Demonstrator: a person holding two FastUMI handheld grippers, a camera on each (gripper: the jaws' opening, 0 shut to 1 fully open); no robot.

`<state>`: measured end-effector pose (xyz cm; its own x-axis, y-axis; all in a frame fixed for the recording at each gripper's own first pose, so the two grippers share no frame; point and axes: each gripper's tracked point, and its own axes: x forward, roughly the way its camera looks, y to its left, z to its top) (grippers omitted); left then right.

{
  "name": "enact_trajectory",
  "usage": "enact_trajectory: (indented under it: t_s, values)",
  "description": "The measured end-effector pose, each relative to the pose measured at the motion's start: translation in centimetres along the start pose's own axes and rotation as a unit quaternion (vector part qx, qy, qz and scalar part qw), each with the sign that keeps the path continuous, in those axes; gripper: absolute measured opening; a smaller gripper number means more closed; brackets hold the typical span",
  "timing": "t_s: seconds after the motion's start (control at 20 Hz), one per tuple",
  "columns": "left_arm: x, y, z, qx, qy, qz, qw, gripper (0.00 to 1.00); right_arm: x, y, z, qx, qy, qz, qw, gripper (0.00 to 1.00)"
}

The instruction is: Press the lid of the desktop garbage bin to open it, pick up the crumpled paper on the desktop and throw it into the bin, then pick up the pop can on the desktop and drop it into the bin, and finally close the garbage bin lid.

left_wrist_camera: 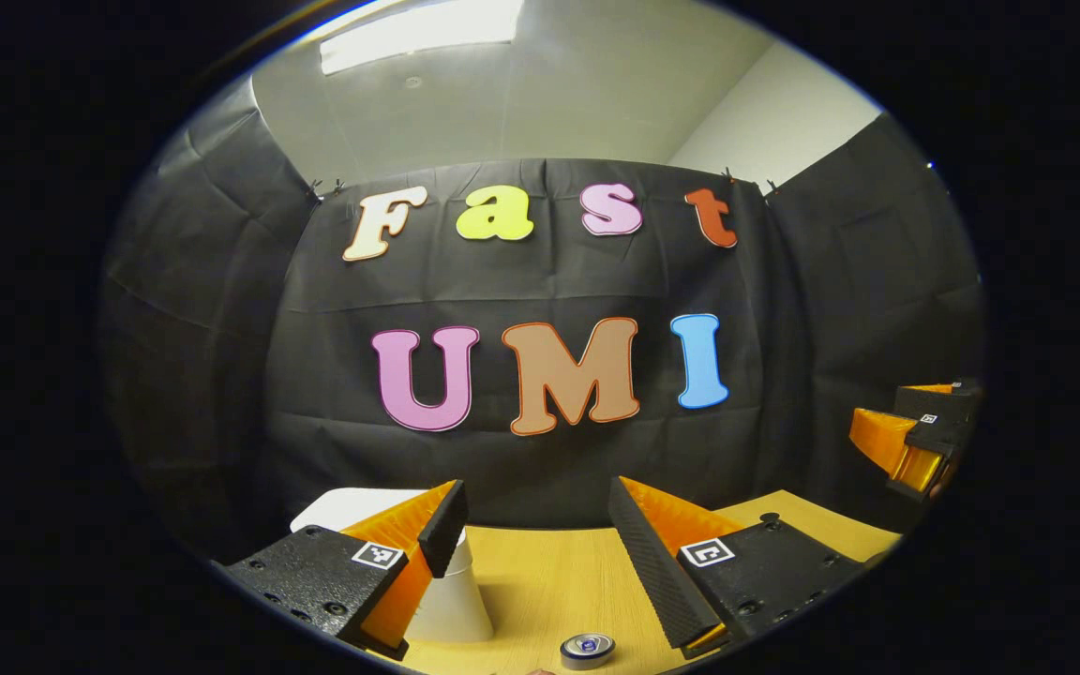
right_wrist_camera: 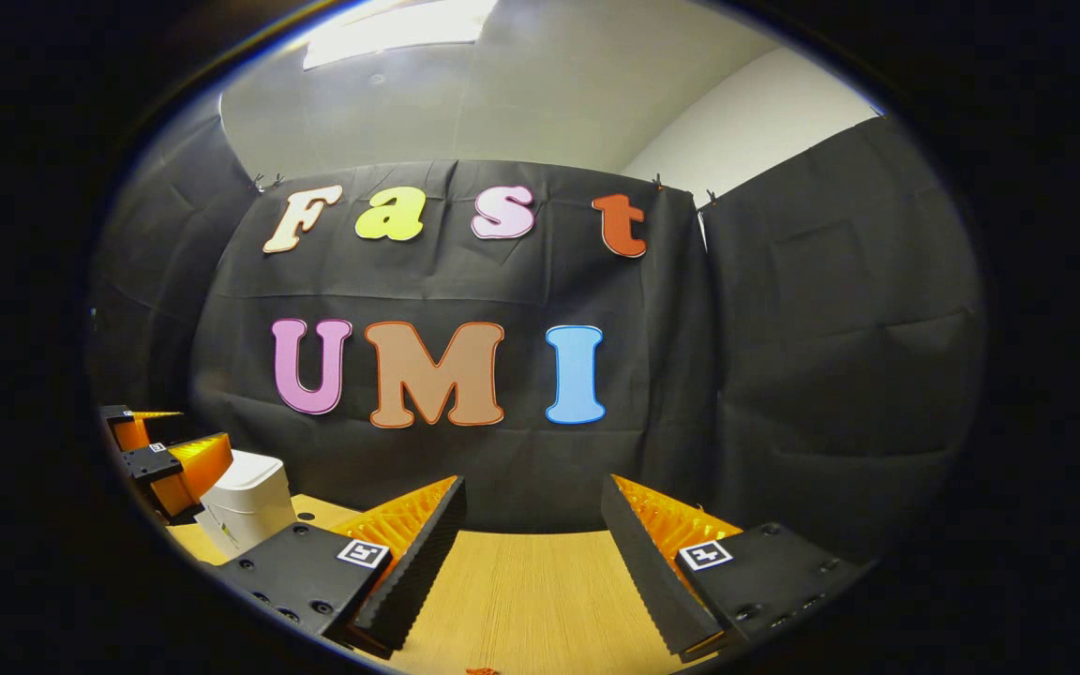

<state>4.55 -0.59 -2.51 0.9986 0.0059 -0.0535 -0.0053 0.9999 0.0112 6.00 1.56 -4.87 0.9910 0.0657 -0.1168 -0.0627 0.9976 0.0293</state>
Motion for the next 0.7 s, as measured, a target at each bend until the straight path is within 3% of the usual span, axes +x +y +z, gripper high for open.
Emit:
enact_trajectory:
  t_s: [0.5, 0.55, 0.65, 0.7]
  values:
    - [0.26, 0.07, -0.44, 0.003, 0.005, -0.001, 1.0, 0.91, 0.01, 0.16, -0.25, -0.004, 0.002, -0.001, 1.0, 0.96]
    - [0.25, 0.1, -0.5, 0.005, 0.006, -0.001, 1.0, 0.87, -0.02, 0.17, -0.42, -0.005, 0.003, -0.001, 1.0, 0.96]
    - [0.19, 0.31, -0.62, 0.009, 0.007, 0.001, 1.0, 0.65, -0.05, 0.29, -0.56, -0.006, 0.006, -0.001, 1.0, 0.96]
    - [0.19, 0.32, -0.61, 0.01, 0.008, 0.002, 1.0, 0.58, 0.01, 0.32, -0.6, -0.007, 0.006, 0.0, 1.0, 0.96]
